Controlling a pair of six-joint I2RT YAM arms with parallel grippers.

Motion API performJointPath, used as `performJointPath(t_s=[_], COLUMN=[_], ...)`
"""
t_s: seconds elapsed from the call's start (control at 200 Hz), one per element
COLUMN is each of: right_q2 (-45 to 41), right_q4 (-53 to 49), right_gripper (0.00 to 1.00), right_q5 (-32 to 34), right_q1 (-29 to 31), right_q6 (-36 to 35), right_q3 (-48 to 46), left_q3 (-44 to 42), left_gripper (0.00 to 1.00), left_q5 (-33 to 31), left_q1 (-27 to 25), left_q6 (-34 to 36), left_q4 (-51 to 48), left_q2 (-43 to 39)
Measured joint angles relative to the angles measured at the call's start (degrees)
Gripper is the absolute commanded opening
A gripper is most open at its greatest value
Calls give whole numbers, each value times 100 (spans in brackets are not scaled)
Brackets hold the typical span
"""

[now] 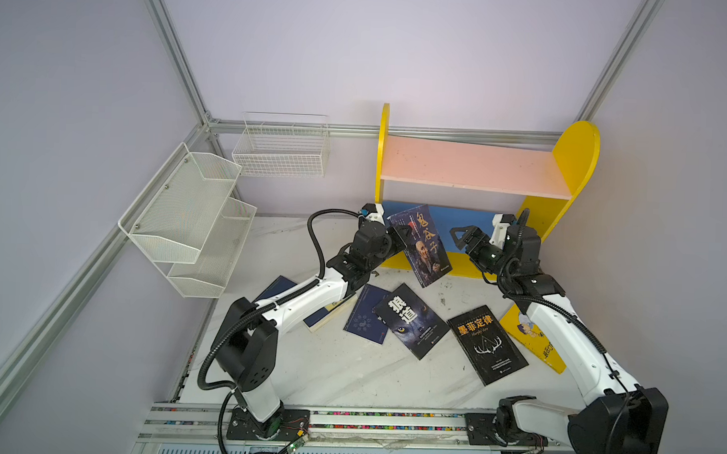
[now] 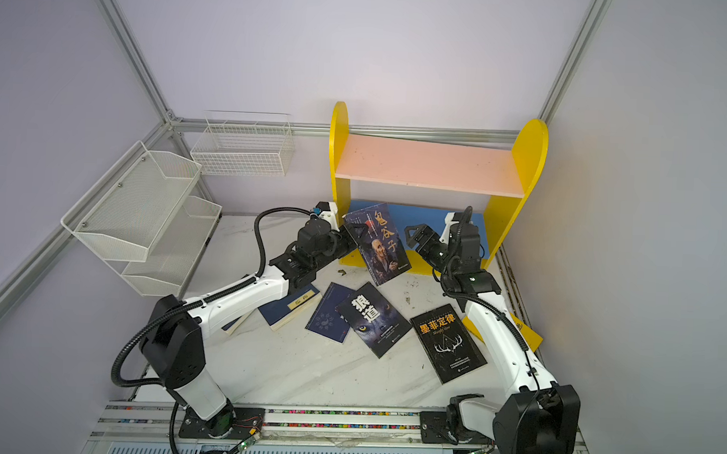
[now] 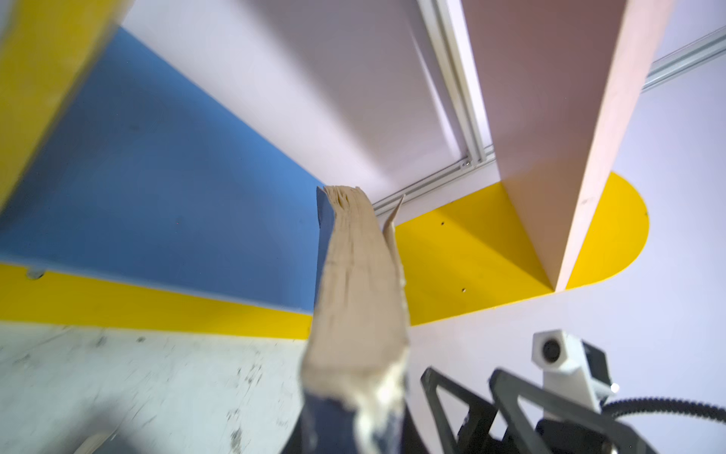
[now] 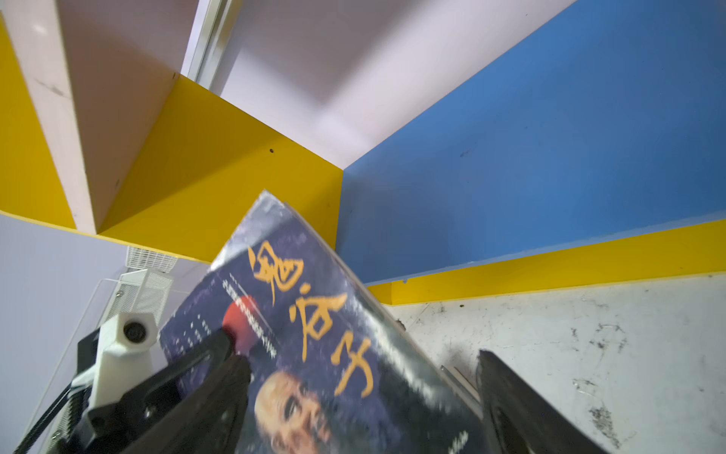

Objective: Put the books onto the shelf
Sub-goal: 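Lift the purple book with both grippers toward the blue shelf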

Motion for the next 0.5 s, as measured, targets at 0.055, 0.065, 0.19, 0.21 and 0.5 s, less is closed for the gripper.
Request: performJointPath(t_s=[0.055,0.065,0.19,0.21,0.5], right_q2=[-9,-11,-173,-203,-85], right_q4=[11,31,354,457,2271], right_gripper=[93,93,93,93,93], right_q5=[-92,-111,-393,-450,-997], right_q1=[0,0,-4,-4,-4], right_q6=[122,142,546,619,1908], right_q3=[-28,-39,-402,-494,-1681], left_q3=[205,225,385,391,597], left_gripper=[0,0,0,0,0], left_q5=[-57,-66,-323,-365,-745], left_q1=[46,52,144,153,258], left_q6=[-17,-20,-168,-203,-599], left_q4=[223,254,756,831,1379], left_q2=[205,227,511,538,1023])
